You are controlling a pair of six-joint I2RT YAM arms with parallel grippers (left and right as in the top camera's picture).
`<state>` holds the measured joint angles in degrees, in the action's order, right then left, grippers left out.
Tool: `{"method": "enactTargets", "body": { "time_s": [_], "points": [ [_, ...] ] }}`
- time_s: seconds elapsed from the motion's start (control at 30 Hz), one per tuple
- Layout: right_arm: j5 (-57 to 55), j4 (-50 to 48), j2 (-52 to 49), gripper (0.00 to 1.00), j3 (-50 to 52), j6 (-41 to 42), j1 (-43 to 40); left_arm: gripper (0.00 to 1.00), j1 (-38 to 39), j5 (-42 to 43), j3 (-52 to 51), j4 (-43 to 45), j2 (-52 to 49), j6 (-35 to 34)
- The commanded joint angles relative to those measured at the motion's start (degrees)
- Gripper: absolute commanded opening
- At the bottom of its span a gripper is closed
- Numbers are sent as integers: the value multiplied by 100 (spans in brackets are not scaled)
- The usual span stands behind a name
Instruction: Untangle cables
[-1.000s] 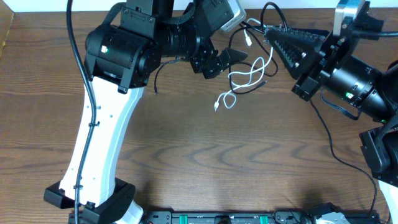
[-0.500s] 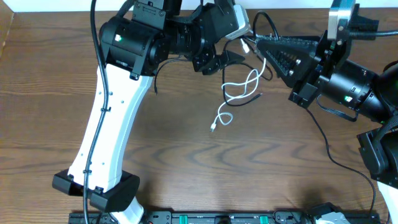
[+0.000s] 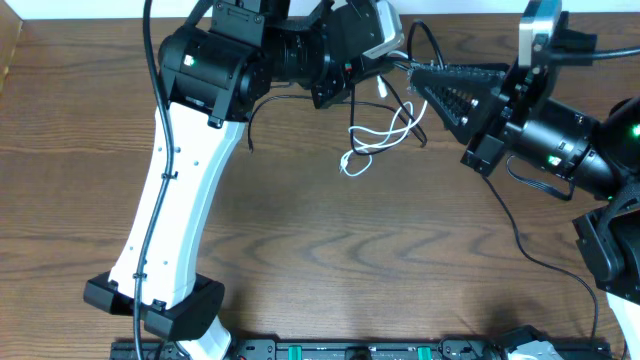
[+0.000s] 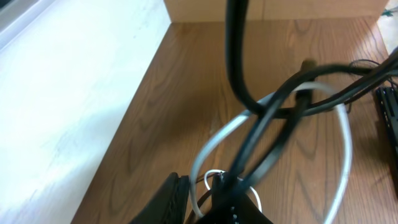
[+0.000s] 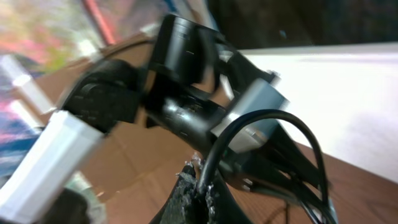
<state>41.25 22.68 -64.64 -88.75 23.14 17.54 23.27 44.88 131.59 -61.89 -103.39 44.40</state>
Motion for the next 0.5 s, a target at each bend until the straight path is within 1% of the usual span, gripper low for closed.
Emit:
{"method": "enactTargets", "body": {
  "time_s": [0.0, 0.23, 0.47],
  "points": [
    [-960, 201, 13, 1, -48, -601, 39, 19, -308, -35, -26, -15, 396, -304],
    [-1856, 393, 13, 1, -48, -870, 39, 19, -920, -57, -26, -236, 990, -315],
    [-2695, 570, -13, 1, -48, -1001, -2, 19, -1268, -57, -26, -433, 1213, -313]
  ]
}}
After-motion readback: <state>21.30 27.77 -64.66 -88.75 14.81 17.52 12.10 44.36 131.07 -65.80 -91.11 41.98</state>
